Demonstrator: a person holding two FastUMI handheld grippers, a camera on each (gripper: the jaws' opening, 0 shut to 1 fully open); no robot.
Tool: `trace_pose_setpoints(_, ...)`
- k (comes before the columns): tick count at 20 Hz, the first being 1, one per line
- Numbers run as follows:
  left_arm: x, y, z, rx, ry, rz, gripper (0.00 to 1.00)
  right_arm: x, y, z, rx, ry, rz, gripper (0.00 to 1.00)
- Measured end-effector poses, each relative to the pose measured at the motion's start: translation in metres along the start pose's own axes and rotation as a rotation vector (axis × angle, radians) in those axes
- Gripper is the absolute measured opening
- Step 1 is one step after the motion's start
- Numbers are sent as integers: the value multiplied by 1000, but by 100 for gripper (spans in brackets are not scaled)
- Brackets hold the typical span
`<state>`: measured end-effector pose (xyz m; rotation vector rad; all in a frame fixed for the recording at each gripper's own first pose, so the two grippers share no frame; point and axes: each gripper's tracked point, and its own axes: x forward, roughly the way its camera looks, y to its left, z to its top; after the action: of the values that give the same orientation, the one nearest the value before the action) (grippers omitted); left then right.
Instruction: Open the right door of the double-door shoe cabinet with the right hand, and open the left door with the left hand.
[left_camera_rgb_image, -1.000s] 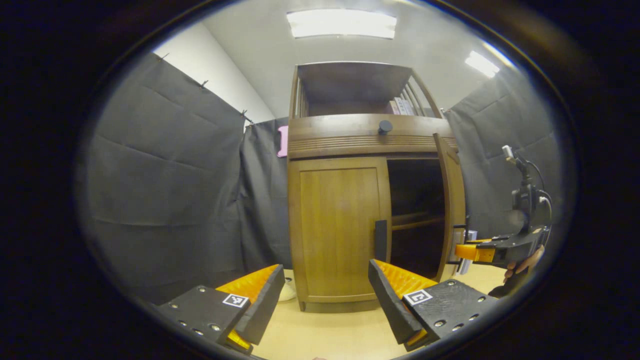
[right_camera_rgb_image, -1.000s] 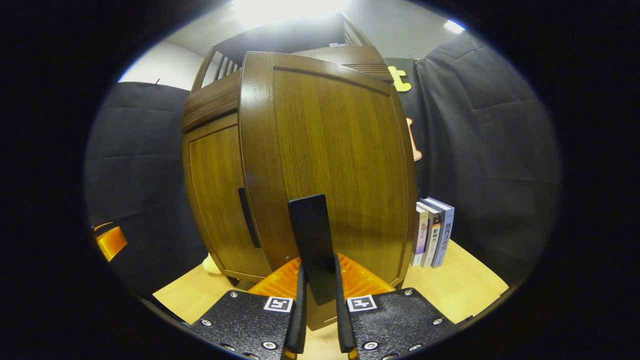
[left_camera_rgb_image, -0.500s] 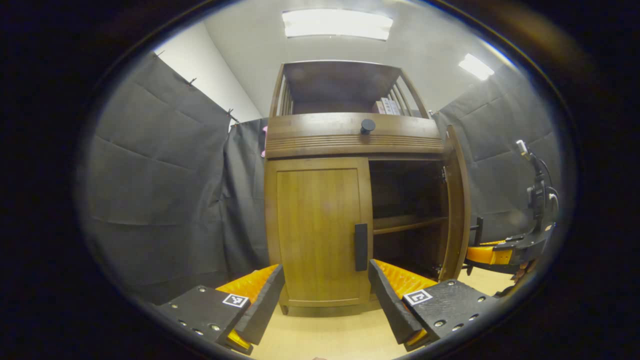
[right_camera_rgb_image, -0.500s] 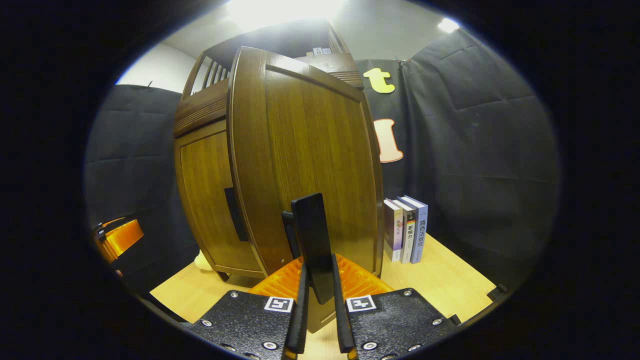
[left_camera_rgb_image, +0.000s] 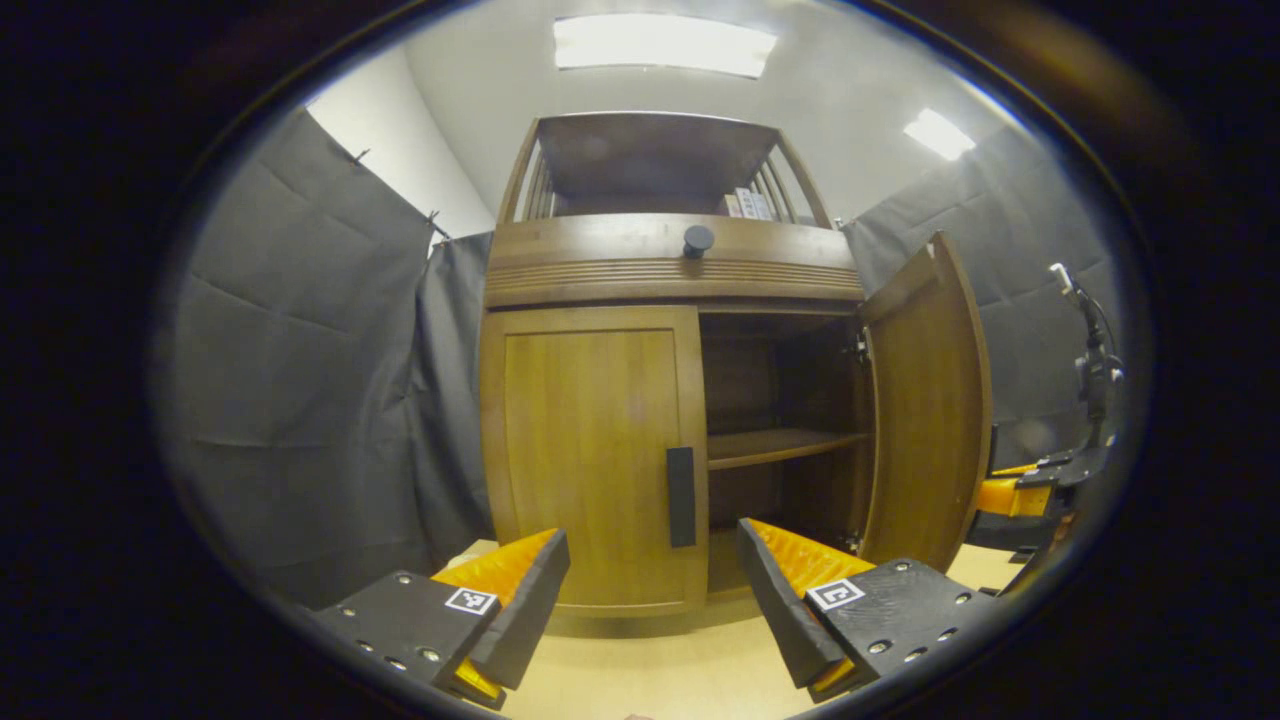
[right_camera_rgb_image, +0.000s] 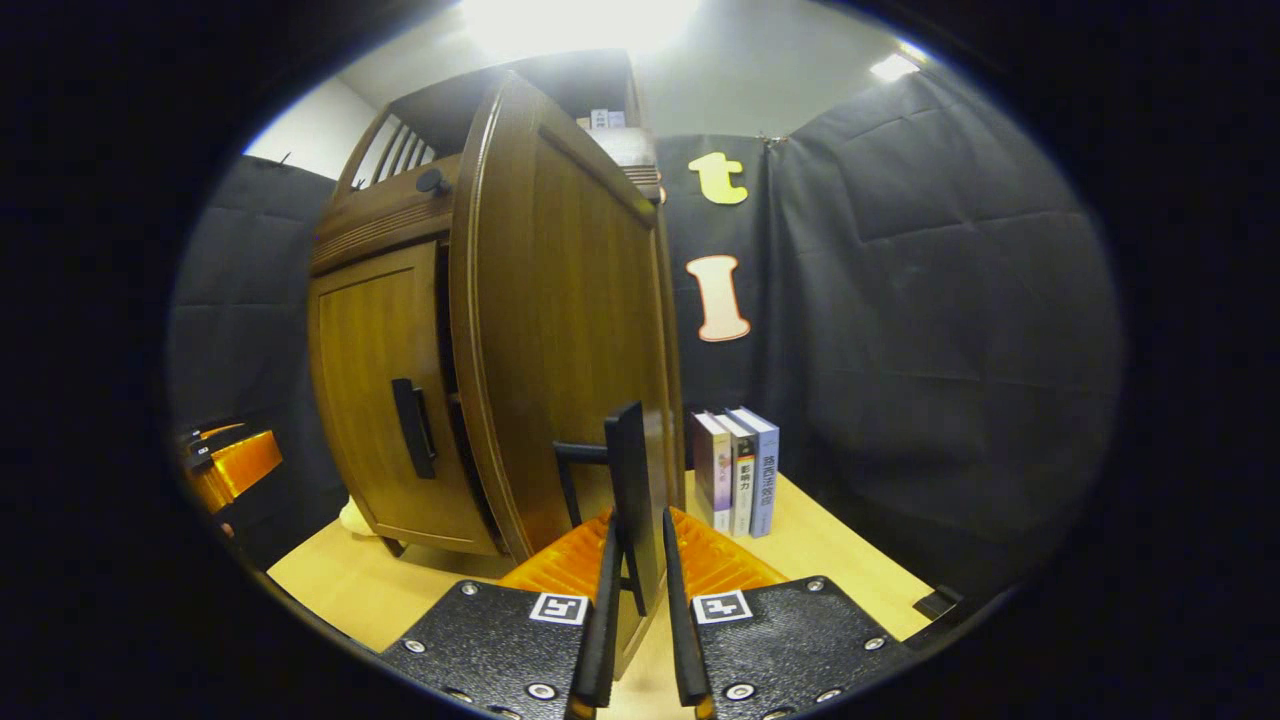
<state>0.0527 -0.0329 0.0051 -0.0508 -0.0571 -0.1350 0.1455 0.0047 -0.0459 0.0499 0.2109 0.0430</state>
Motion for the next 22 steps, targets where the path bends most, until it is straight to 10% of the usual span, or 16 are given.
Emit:
trace_pose_setpoints(4, 7, -7, -1, 5, 8, -29, 100, -8, -41, 2, 3, -11, -85, 18)
trace_pose_setpoints(5, 8, -9, -2, 6, 5, -35, 87, -12, -50, 2, 7, -12, -100, 18)
trace_pose_setpoints(6, 10, -13, -2, 8, 5, -43, 100, -14, -58, 2, 12, -12, -113, 17)
trace_pose_setpoints(14, 28, -23, 0, 28, -1, -88, 100, -37, -111, 7, 54, -38, -231, 14)
trace_pose_setpoints(16, 36, -21, 0, 30, -3, -82, 87, -45, -110, 12, 56, -61, -214, 34)
trace_pose_setpoints(20, 63, -10, -11, 37, 21, -45, 96, -57, -114, 13, 15, -99, -231, 95)
trace_pose_setpoints(22, 73, -2, -17, 41, 36, -20, 92, -59, -111, 12, 2, -106, -229, 92)
